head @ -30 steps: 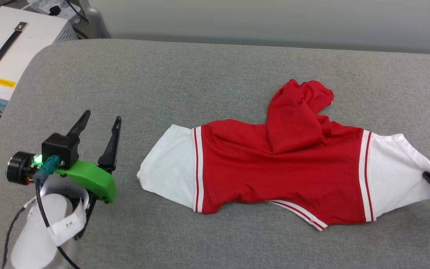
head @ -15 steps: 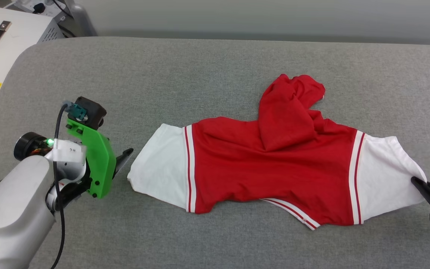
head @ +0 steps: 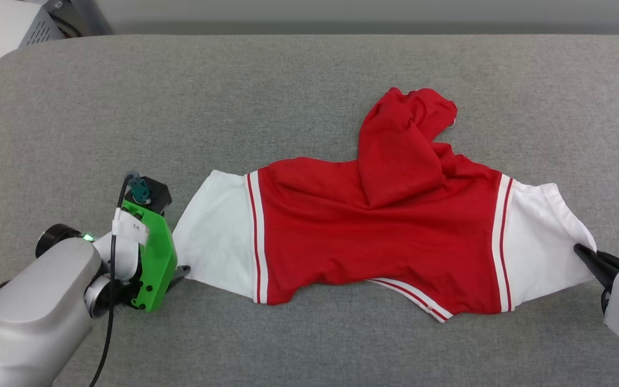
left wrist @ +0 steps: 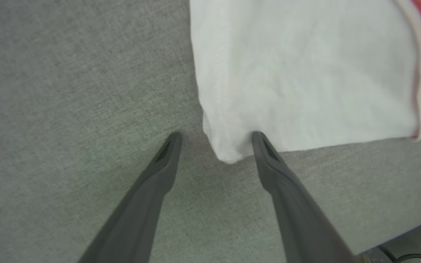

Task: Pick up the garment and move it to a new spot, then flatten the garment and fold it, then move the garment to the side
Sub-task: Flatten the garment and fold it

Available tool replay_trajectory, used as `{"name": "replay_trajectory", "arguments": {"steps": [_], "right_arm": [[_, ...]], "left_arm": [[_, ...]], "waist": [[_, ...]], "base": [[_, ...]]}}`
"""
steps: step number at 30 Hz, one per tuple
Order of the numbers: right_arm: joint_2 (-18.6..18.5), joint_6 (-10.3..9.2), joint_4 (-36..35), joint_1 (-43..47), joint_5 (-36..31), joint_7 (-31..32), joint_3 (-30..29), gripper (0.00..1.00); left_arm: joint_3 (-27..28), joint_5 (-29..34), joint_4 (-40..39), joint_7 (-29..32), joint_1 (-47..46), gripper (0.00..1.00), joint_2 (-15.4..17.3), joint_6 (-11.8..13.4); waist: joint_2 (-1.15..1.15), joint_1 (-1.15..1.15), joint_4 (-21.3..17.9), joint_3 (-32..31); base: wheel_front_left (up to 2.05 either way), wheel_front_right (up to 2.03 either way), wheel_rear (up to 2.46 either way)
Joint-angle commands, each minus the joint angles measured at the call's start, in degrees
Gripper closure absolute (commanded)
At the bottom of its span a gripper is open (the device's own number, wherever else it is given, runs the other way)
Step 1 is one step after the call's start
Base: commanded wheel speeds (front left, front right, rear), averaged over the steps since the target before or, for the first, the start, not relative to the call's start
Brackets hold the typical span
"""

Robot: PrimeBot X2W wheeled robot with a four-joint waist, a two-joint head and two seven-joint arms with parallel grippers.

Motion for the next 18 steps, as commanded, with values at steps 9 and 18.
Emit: {"name": "replay_trajectory", "arguments": {"steps": [9,18], "right_arm": [[0.33,-0.04,1.0,-1.23,-0.09,-0.6,1.27,1.0],[-0.04,-0.04,-1.02,0.09,0.57,-4.26,-1.12,1.0]], "left_arm": [[-6.78,-3.93,3.77,-4.66,-1.28,1.0,-1.83,-0.16],[-5.2,-7.78,-3.54,-18.85,-1.63,1.0,1.38,-0.16]], "waist": [[0.0,0.0,-0.45,-0.53],[0.0,0.0,1.07,-4.95]], "base": [[0.0,0.0,0.0],[0.0,0.0,0.0]]}}
